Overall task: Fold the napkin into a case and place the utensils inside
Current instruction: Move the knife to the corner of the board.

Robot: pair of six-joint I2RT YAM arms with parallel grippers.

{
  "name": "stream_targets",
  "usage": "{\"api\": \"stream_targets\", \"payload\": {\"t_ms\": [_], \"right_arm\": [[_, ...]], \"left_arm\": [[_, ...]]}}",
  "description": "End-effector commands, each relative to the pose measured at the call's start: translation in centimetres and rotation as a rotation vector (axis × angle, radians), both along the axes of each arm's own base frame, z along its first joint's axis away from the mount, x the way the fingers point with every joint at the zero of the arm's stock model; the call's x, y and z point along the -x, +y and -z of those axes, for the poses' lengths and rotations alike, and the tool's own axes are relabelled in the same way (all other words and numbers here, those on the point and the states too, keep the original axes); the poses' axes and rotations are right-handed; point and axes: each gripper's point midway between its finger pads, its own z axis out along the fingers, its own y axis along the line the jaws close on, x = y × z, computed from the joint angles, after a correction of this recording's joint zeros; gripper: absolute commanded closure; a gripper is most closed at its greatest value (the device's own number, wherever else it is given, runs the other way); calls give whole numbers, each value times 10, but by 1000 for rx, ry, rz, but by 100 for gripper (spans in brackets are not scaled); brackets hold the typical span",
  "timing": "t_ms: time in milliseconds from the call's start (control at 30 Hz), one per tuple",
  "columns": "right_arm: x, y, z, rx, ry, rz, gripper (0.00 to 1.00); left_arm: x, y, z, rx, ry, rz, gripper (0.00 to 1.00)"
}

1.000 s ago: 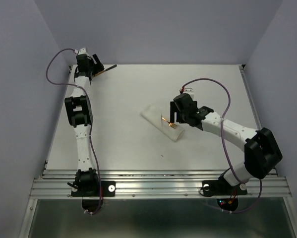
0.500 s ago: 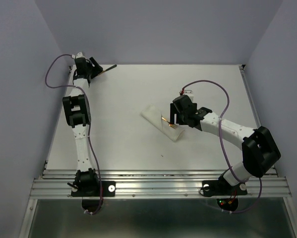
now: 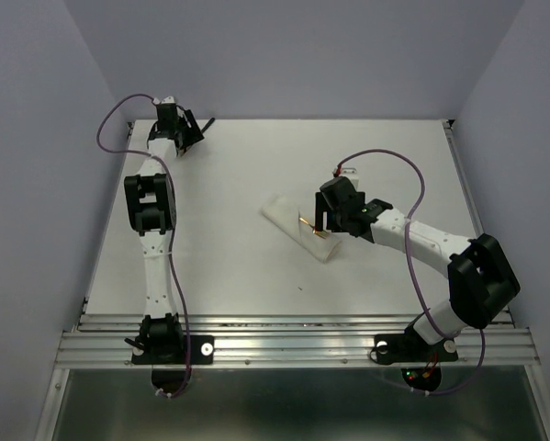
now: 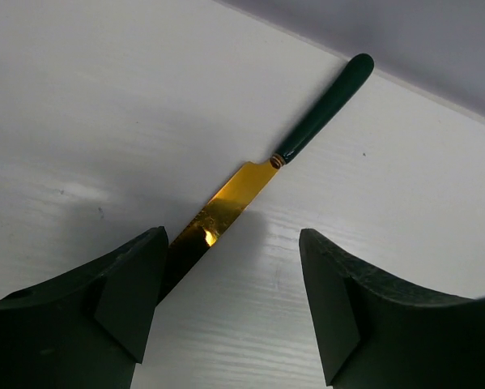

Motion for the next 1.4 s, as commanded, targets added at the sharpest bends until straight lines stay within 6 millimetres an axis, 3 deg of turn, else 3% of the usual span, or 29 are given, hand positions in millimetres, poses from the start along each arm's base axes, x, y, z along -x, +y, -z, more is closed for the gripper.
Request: {"api": "stream_targets", "payload": {"t_ms": [0, 133, 267, 400, 500, 667, 933, 1133, 1200, 1367], "right_arm": [[-4, 1, -10, -32, -42, 11, 17], [-3, 0, -11, -36, -43, 15, 17], [0, 0, -12, -44, -46, 14, 17], [1, -2, -12, -44, -47, 17, 17], [2, -3, -11, -43, -45, 18, 17], [1, -2, -8, -38, -39, 18, 17], [0, 1, -1, -28, -21, 7, 17], [-4, 4, 3, -14, -11, -4, 16], [-6, 4, 3, -10, -12, -6, 16], [-12, 8, 5, 6, -6, -15, 16]], "left_arm": [[25, -8, -15, -51, 100, 12, 21], [43, -26, 0, -75, 173, 36, 21], [54, -47, 1, -109, 212, 58, 21], [57, -66, -14, -126, 210, 93, 21], [55, -69, -25, -135, 198, 98, 21], [39, -59, -48, -184, 112, 63, 21], [4, -42, -58, -262, -18, -9, 21], [-26, -35, -79, -219, -143, -29, 23], [-29, -35, -87, -221, -180, -36, 23], [-40, -50, -84, -183, -223, -14, 24]]}}
